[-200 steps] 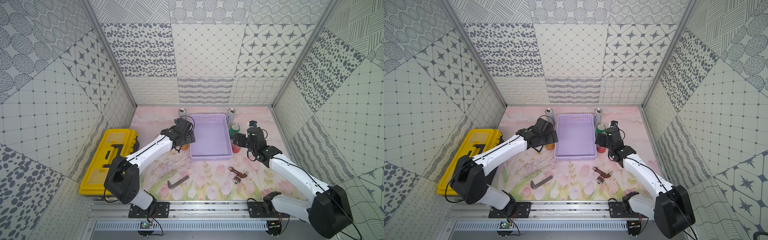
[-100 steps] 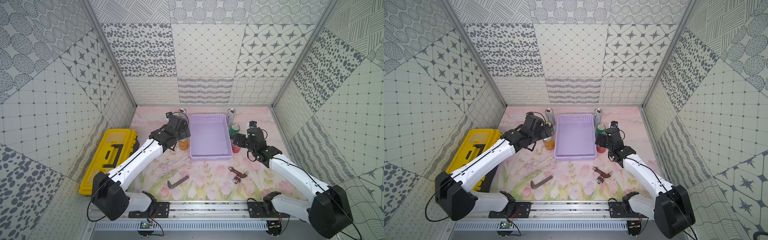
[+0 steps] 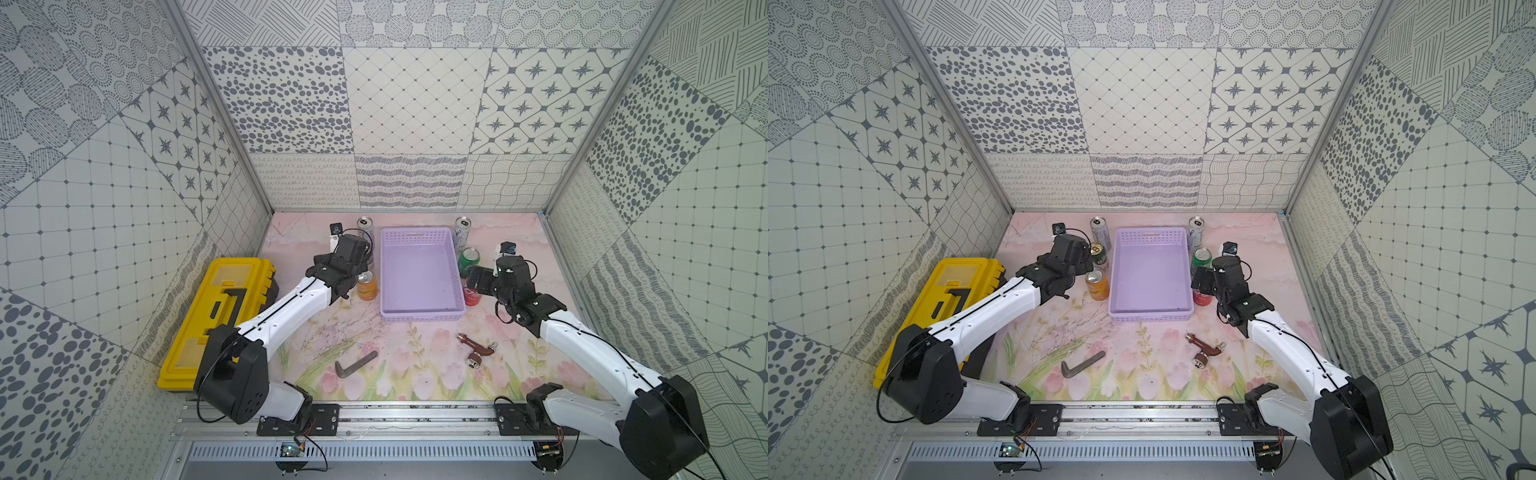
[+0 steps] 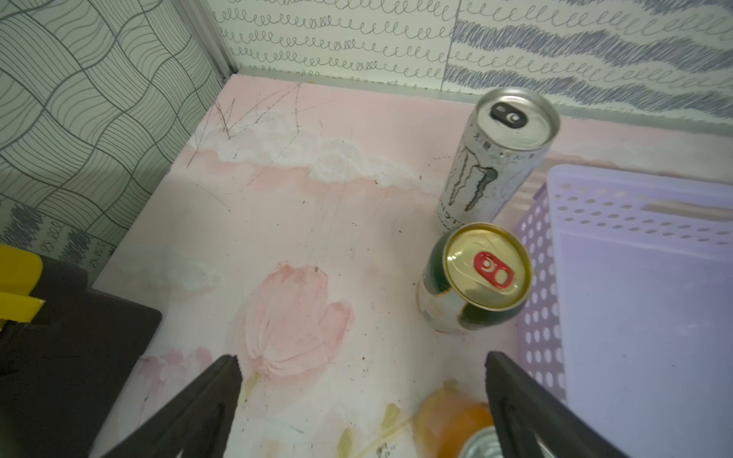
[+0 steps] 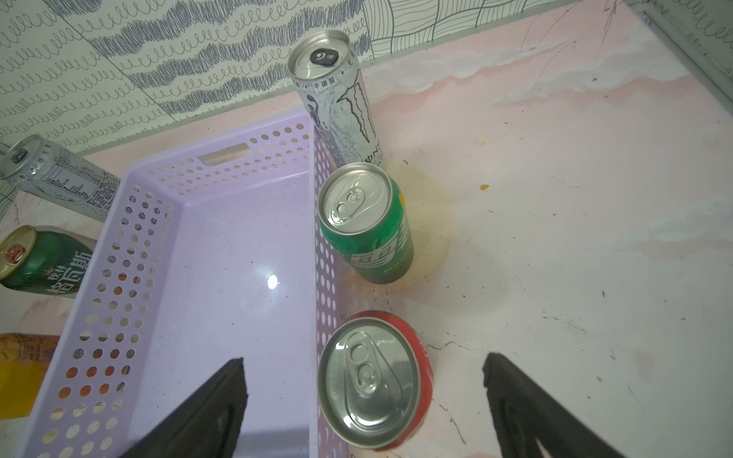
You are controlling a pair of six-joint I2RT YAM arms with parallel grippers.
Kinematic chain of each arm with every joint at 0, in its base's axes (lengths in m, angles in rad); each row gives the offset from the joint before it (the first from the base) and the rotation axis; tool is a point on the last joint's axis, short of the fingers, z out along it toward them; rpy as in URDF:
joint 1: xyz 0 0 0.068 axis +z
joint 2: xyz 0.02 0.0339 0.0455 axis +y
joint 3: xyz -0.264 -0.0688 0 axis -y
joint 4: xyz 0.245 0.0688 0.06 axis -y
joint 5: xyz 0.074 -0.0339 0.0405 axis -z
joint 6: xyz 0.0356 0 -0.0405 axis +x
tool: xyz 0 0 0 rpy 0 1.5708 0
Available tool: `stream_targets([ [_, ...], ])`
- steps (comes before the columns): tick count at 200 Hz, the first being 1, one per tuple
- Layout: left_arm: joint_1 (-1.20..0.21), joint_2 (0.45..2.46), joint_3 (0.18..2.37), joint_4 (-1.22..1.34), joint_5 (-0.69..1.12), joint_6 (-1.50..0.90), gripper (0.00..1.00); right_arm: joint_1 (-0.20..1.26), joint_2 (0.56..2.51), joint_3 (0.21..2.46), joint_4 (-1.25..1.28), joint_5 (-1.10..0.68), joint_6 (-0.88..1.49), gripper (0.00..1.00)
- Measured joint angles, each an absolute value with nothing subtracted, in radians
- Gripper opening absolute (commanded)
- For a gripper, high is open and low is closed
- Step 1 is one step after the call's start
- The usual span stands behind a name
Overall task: Take out the drinks from the basket
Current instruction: Reset both arms
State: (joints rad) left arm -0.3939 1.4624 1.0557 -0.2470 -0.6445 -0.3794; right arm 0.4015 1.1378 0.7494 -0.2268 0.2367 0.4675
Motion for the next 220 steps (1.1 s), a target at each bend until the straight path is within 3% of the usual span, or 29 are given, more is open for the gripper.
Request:
stream_targets([
  [94, -0.218, 1.465, 0.704, 0.189, -0.578, -0.153, 1.00, 0.397, 1.136, 0.744, -0.218, 0.236, 0.474, 0.97],
  [220, -0.189, 1.567, 0.557, 0.483, -0.460, -0.030, 1.00, 0.395, 1.105, 0.735, -0.213, 0.238, 0.482, 0.97],
])
